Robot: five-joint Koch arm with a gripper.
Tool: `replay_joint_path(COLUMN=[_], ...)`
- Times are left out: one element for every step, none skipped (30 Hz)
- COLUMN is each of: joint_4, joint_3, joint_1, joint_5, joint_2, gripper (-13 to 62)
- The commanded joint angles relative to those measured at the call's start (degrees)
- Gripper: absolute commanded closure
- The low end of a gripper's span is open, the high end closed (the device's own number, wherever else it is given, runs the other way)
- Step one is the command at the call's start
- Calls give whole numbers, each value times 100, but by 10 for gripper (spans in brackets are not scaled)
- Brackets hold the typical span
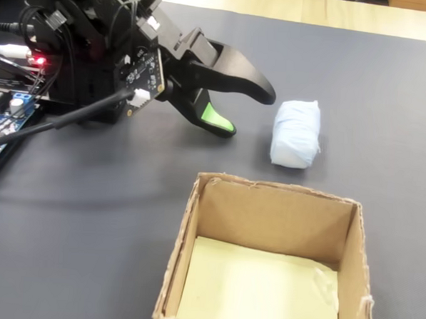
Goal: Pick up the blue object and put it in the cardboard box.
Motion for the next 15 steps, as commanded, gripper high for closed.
replay_joint_path(joint_4=[659,650,650,650,650,650,650,650,650,650,650,650,642,642,650], joint_3=[202,202,202,202,202,202,202,202,202,202,202,202,202,202,202], joint_1=[-44,-53,-53,-62,-62,-62,-62,-62,-70,-70,-70,-70,-88,-88,-88], joint_5=[105,105,105,123,149,158,193,220,237,272,272,290,308,360,483], joint_2=[501,501,501,501,501,501,501,501,501,501,501,501,501,501,501], gripper=[155,155,156,156,156,156,156,156,156,156,156,156,156,156,156])
